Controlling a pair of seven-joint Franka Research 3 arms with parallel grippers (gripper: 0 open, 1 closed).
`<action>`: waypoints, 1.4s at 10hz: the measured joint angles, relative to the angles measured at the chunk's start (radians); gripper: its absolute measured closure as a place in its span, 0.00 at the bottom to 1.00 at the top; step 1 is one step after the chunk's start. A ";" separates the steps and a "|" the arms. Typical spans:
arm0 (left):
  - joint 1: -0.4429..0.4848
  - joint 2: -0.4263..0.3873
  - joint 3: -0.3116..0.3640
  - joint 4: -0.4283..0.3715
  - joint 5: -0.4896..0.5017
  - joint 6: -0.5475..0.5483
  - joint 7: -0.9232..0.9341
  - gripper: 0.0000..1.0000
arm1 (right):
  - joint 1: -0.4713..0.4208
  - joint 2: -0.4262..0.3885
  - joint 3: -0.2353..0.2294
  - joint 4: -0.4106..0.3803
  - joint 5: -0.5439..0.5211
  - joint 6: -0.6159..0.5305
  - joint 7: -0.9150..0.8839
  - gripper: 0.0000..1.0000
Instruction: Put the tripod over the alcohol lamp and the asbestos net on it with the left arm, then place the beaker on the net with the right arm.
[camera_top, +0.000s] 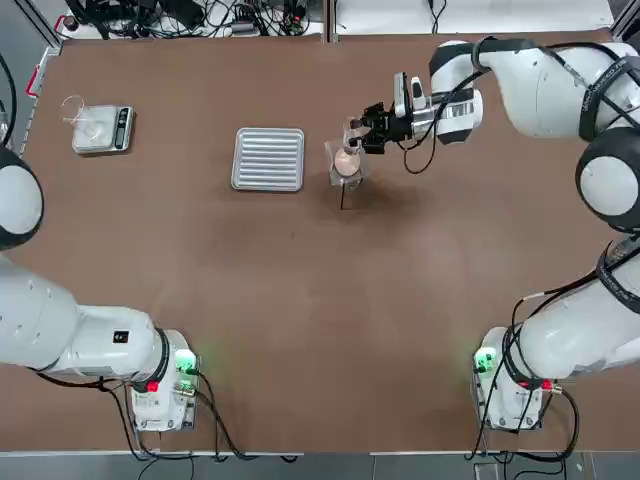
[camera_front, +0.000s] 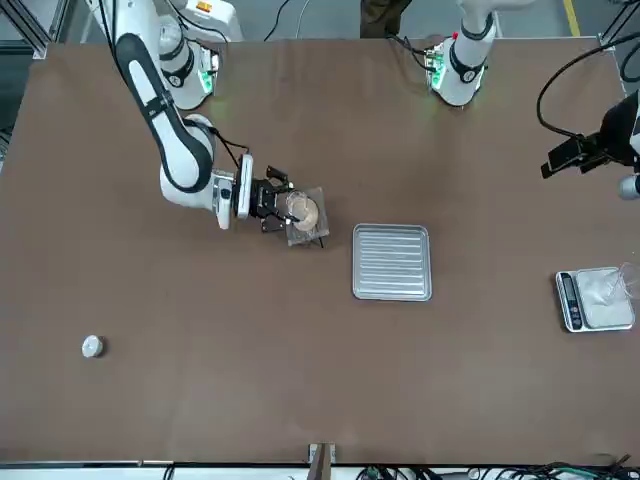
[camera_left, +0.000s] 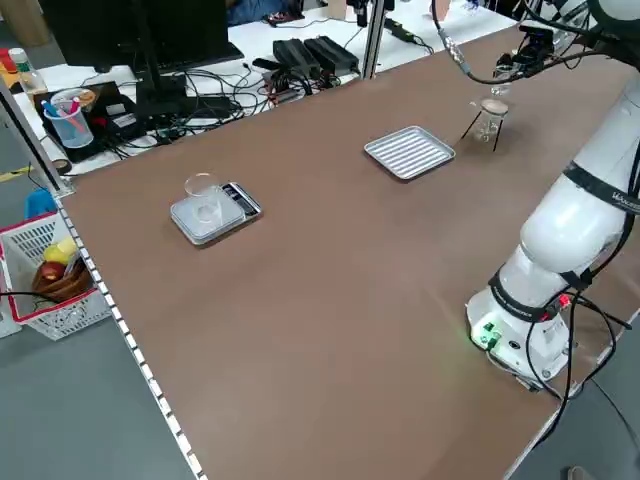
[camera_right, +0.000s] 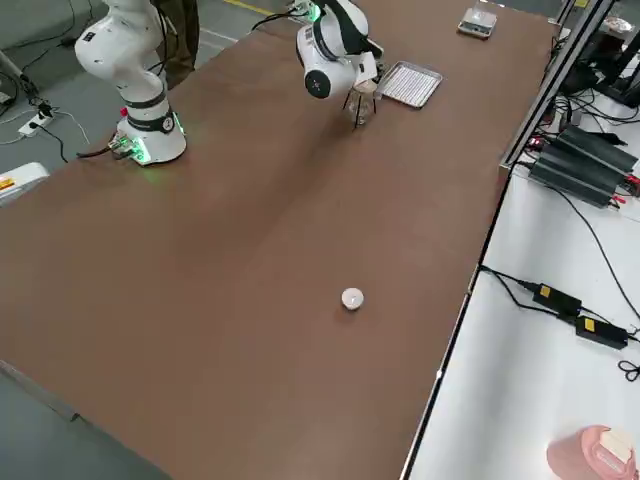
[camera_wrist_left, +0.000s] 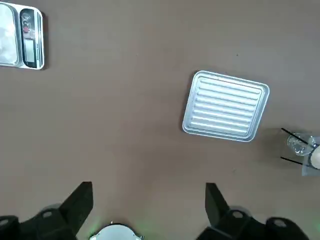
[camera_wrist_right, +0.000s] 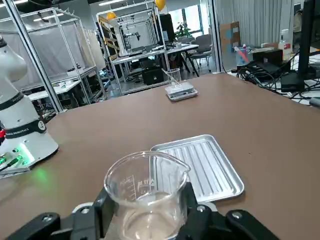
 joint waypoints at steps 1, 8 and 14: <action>-0.001 -0.001 -0.003 0.007 0.000 0.000 0.000 0.01 | 0.010 0.000 0.000 -0.001 0.015 0.000 -0.022 0.42; -0.012 -0.014 -0.102 0.034 0.159 0.003 0.006 0.01 | 0.024 0.013 -0.005 0.000 0.030 0.037 -0.085 0.42; -0.007 -0.016 -0.097 0.036 0.159 0.016 0.006 0.01 | 0.032 0.037 -0.005 0.001 0.031 0.061 -0.098 0.42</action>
